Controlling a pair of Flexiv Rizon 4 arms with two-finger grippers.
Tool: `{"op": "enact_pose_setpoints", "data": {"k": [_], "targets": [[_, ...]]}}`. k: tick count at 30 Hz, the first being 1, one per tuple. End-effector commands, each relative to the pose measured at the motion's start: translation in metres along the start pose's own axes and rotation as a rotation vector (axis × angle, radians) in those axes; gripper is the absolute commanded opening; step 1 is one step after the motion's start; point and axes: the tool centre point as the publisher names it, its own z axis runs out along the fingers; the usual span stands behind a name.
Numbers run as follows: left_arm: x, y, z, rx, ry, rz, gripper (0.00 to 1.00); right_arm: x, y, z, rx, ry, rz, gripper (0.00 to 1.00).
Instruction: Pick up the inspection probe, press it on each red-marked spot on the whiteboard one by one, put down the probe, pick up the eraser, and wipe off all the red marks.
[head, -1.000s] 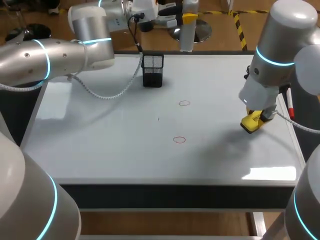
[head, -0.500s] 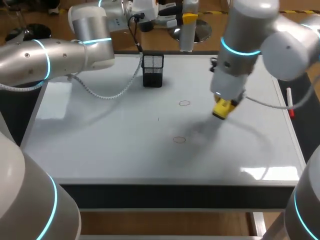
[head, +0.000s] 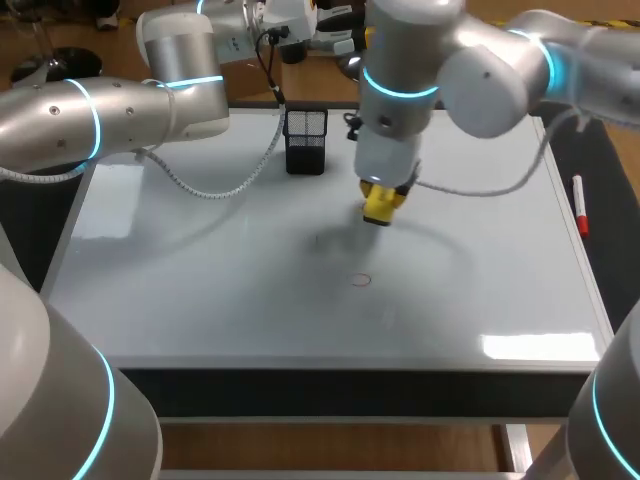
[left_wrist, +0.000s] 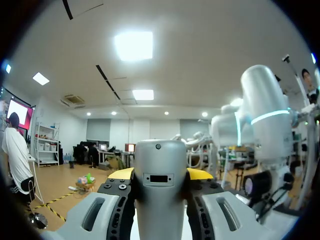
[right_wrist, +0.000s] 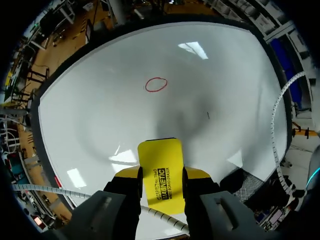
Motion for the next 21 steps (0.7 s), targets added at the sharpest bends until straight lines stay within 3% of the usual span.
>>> {"op": "enact_pose_setpoints", "data": {"k": [1, 12, 21], "targets": [[-0.001, -0.001, 0.0, -0.001, 0.002, -0.001, 0.0, -0.033, -0.004, 0.013, -0.022, 0.132, -0.036, 0.0], [-0.001, -0.001, 0.0, -0.001, 0.002, -0.001, 0.0, -0.046, -0.003, 0.024, -0.063, 0.13, -0.162, 0.0], [-0.001, -0.001, 0.0, -0.001, 0.002, -0.001, 0.0, -0.041, -0.006, 0.034, -0.089, 0.112, -0.184, 0.0]]}}
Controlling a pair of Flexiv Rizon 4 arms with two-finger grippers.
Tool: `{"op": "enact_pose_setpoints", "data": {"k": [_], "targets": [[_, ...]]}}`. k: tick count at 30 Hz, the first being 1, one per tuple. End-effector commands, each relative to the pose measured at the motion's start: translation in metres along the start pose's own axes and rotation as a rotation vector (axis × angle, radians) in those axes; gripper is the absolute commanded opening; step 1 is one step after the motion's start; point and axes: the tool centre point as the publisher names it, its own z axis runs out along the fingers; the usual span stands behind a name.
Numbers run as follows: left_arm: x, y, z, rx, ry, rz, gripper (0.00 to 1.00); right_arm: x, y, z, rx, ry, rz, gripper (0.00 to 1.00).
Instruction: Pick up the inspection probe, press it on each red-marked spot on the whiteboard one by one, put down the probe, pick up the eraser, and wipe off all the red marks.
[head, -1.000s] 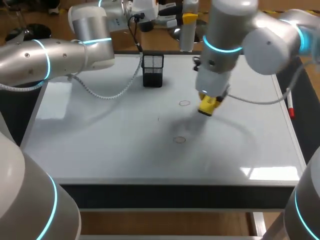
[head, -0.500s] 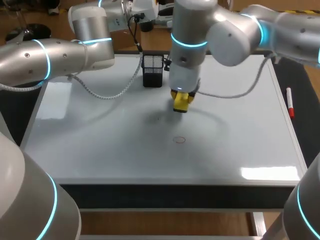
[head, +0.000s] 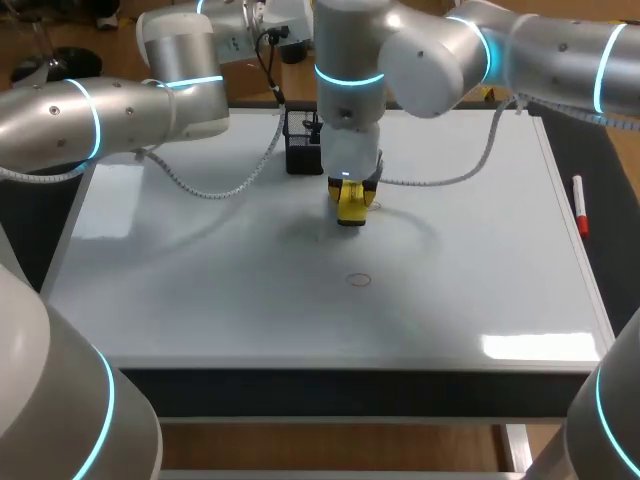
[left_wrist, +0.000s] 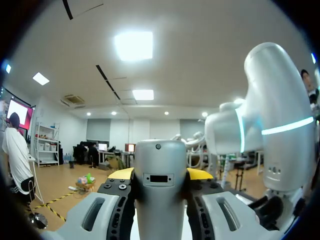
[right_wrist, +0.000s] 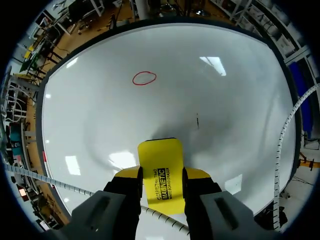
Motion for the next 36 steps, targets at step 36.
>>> {"op": "enact_pose_setpoints", "data": {"k": [36], "targets": [[-0.001, -0.001, 0.0, -0.001, 0.002, -0.001, 0.0, 0.069, -0.007, 0.024, -0.044, -0.024, 0.138, 0.0]]}}
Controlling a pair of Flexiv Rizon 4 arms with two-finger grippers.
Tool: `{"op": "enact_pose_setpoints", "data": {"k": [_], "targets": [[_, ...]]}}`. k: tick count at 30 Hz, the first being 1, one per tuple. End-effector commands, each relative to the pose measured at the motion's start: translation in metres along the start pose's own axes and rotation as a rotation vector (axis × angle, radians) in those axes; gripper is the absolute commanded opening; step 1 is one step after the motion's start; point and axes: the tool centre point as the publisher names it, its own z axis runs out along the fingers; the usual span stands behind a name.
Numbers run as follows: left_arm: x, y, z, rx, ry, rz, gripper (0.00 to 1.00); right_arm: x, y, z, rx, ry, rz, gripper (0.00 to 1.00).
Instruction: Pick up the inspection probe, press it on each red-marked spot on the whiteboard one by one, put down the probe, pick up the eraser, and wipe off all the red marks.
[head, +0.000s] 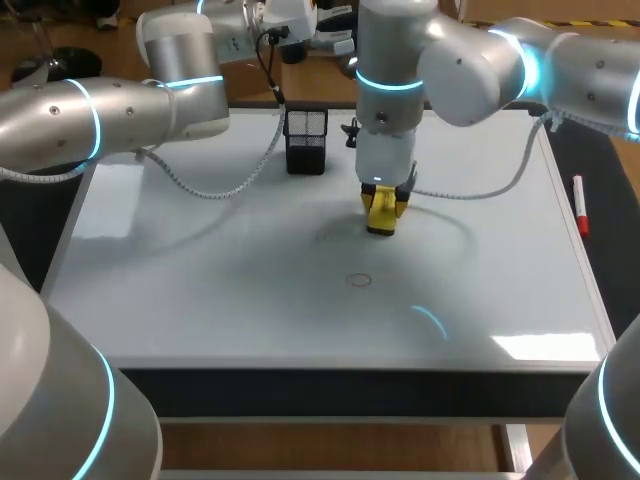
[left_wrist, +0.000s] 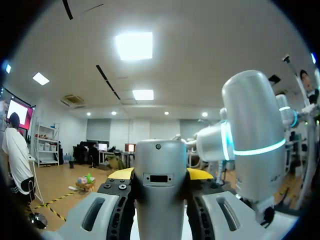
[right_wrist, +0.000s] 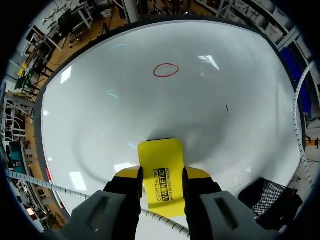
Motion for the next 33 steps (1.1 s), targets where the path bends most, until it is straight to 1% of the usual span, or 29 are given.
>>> {"op": "enact_pose_setpoints", "data": {"k": [1, 3, 7, 13, 15, 23, 29, 33], "targets": [[-0.001, -0.001, 0.0, -0.001, 0.002, -0.001, 0.0, 0.013, 0.0, 0.003, 0.009, -0.01, 0.004, 0.0], [-0.001, -0.001, 0.0, -0.001, 0.002, -0.001, 0.0, 0.015, 0.0, 0.002, 0.013, -0.011, 0.01, 0.0], [-0.001, -0.001, 0.0, -0.001, 0.002, -0.001, 0.0, 0.022, 0.003, -0.009, 0.041, -0.02, 0.022, 0.0], [-0.001, -0.001, 0.0, -0.001, 0.002, -0.001, 0.0, 0.045, 0.007, -0.028, 0.083, -0.027, 0.064, 0.0], [-0.001, -0.001, 0.0, -0.001, 0.002, -0.001, 0.0, 0.055, 0.007, -0.034, 0.092, -0.046, 0.088, 0.0], [-0.001, -0.001, 0.0, -0.001, 0.002, -0.001, 0.0, 0.1, 0.009, -0.049, 0.136, -0.055, 0.223, 0.0], [-0.001, -0.001, 0.0, -0.001, 0.002, -0.001, 0.0, 0.139, 0.015, -0.052, 0.158, -0.051, 0.375, 0.0], [-0.001, -0.001, 0.0, -0.001, 0.002, -0.001, 0.0, 0.164, 0.022, -0.049, 0.163, -0.063, 0.487, 0.0]]}}
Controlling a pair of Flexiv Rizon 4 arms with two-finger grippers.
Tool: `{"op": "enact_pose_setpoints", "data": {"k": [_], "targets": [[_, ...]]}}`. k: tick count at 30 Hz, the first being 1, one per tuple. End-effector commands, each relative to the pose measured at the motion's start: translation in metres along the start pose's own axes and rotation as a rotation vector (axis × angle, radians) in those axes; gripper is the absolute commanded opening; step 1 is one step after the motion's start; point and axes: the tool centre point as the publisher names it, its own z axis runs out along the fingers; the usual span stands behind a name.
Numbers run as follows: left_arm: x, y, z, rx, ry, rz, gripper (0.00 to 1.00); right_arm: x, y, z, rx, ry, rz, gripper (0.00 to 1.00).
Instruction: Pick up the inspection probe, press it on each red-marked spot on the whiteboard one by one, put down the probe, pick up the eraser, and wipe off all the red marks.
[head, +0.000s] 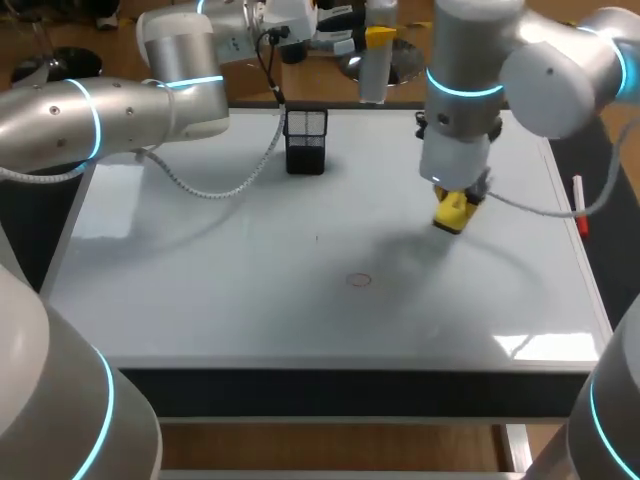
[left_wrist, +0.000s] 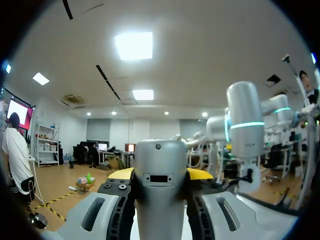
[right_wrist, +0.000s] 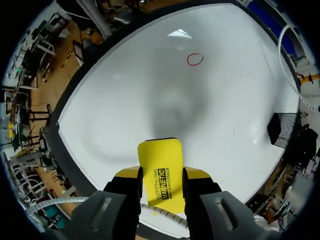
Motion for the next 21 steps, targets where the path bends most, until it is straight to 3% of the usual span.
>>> {"op": "enact_pose_setpoints", "data": {"k": [1, 10, 21], "targets": [[-0.001, -0.001, 0.0, -0.001, 0.002, -0.001, 0.0, 0.042, -0.002, -0.002, 0.01, -0.045, 0.072, 0.0], [-0.001, -0.001, 0.0, -0.001, 0.002, -0.001, 0.0, 0.085, -0.004, 0.008, 0.002, -0.053, 0.231, 0.0], [-0.001, -0.001, 0.0, -0.001, 0.002, -0.001, 0.0, 0.109, -0.01, 0.012, -0.014, -0.114, 0.299, 0.0]]}}
